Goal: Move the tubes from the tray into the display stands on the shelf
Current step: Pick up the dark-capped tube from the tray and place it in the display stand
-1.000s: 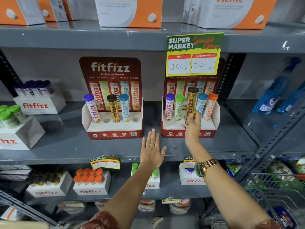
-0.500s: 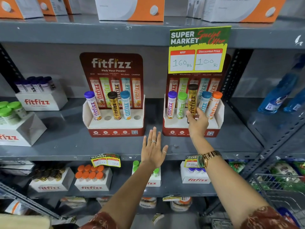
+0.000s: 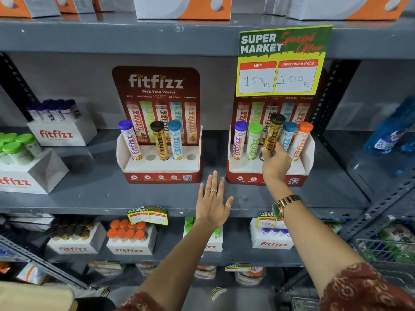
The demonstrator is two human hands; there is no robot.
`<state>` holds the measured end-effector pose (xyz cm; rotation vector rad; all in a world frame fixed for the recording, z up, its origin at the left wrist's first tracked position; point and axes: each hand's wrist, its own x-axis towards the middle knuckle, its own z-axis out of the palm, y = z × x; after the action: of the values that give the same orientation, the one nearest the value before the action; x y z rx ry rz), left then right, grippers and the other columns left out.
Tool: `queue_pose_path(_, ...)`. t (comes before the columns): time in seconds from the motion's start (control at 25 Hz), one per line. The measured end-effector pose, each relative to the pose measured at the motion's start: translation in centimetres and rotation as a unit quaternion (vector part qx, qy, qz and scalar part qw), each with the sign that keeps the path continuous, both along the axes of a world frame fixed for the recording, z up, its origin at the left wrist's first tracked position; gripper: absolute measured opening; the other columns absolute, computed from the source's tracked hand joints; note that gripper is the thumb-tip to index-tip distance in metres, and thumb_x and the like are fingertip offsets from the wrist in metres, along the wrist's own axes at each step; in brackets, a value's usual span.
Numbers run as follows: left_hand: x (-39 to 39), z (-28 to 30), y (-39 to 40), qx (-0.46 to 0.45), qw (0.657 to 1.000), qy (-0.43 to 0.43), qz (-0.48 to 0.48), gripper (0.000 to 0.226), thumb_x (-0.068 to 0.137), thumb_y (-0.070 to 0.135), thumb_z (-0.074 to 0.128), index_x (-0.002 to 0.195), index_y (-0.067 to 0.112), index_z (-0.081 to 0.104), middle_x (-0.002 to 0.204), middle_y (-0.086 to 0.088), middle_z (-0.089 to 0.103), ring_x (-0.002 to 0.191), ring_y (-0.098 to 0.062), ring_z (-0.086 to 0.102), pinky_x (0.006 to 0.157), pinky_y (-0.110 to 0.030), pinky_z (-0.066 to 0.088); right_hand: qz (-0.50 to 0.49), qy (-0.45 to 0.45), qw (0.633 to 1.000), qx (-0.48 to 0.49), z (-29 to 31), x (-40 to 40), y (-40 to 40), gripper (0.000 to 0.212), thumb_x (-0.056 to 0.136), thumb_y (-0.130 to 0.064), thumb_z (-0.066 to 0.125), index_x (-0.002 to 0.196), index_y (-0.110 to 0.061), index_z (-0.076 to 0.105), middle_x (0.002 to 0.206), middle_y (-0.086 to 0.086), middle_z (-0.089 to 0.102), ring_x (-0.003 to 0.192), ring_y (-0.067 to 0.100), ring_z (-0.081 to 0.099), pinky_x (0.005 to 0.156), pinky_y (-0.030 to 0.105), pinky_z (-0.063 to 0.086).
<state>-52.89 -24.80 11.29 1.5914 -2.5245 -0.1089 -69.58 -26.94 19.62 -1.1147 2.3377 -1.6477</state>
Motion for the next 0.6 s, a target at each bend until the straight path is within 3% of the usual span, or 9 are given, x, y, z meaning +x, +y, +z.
queue_pose_path(0.4, -0.06, -0.14, -0.19, 0.007, 1.000, 0.002, -0.001, 0.066, 0.095, 0.053, 0.013, 0.147, 0.018, -0.007, 0.157, -0.007, -0.017, 0.144, -0.024, -0.016, 0.113, -0.039, -0.012, -0.009, 0.028, 0.995, 0.098, -0.77, -0.19, -0.52, 0.026, 0.088, -0.011, 0.061, 0.111, -0.001, 0.057, 0.107, 0.023, 0.067, 0.103, 0.040, 0.059, 0.085, 0.045, 0.049)
queue_pose_path(0.6, 0.02, -0.12, -0.13, 0.017, 1.000, 0.003, -0.001, 0.065, 0.096, 0.051, 0.015, 0.148, 0.014, -0.004, 0.157, -0.009, -0.014, 0.144, -0.024, -0.014, 0.114, -0.039, -0.011, -0.036, -0.024, 0.995, 0.093, -0.14, 0.13, -0.42, 0.023, 0.088, -0.015, 0.063, 0.105, 0.001, 0.064, 0.104, 0.025, 0.068, 0.100, 0.039, 0.061, 0.082, 0.043, 0.049)
